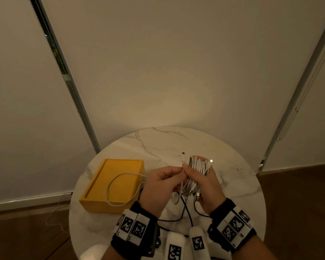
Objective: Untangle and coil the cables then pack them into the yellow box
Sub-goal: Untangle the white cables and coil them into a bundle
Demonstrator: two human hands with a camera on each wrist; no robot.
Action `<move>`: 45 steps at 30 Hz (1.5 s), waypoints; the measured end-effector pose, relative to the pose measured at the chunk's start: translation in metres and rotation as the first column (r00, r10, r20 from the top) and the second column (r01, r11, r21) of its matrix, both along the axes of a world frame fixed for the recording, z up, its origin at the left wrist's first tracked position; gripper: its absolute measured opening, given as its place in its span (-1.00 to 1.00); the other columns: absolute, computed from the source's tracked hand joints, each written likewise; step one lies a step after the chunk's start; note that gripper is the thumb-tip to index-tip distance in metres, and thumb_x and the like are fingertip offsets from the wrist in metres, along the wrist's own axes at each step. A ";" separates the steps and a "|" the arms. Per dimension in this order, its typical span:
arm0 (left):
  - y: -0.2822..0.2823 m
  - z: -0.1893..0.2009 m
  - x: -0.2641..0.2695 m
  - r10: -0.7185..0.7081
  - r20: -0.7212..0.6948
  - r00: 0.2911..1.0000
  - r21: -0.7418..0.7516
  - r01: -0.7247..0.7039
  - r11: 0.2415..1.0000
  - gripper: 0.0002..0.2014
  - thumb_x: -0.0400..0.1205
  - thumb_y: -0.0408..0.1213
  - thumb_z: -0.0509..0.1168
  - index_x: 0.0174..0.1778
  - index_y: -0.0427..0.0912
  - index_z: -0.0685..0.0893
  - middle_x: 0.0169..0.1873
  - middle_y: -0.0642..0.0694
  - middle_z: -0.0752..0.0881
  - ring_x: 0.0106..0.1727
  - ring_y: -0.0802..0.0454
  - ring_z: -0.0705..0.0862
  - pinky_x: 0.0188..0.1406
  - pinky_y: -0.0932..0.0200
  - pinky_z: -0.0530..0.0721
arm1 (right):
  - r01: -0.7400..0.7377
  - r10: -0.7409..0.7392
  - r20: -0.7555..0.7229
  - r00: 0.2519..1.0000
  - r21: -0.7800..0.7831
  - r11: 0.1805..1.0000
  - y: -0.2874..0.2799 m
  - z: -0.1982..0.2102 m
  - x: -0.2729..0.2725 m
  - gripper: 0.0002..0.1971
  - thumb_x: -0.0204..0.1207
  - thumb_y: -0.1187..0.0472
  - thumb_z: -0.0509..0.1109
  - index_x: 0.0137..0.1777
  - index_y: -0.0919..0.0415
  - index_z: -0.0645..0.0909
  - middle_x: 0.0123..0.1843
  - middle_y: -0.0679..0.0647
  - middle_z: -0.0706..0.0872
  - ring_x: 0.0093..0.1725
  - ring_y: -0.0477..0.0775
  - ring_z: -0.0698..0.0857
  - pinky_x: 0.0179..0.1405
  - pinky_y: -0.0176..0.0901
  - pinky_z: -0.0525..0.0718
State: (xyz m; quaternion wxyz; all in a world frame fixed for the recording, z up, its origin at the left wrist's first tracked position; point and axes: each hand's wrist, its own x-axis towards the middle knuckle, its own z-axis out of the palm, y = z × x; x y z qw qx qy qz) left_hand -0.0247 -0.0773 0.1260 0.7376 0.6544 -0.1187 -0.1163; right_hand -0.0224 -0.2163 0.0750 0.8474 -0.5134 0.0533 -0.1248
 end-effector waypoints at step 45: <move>0.020 -0.044 0.021 -0.207 0.311 0.928 0.319 0.104 0.942 -0.50 0.73 -0.42 0.28 0.59 0.03 0.47 0.45 0.19 0.61 0.49 0.22 0.55 0.40 0.07 0.63 | -0.298 0.321 -0.071 0.944 0.226 0.927 -0.011 0.017 -0.007 -0.67 0.06 0.14 0.61 -0.19 0.32 0.81 -0.19 0.31 0.76 -0.27 0.22 0.75 -0.25 0.03 0.75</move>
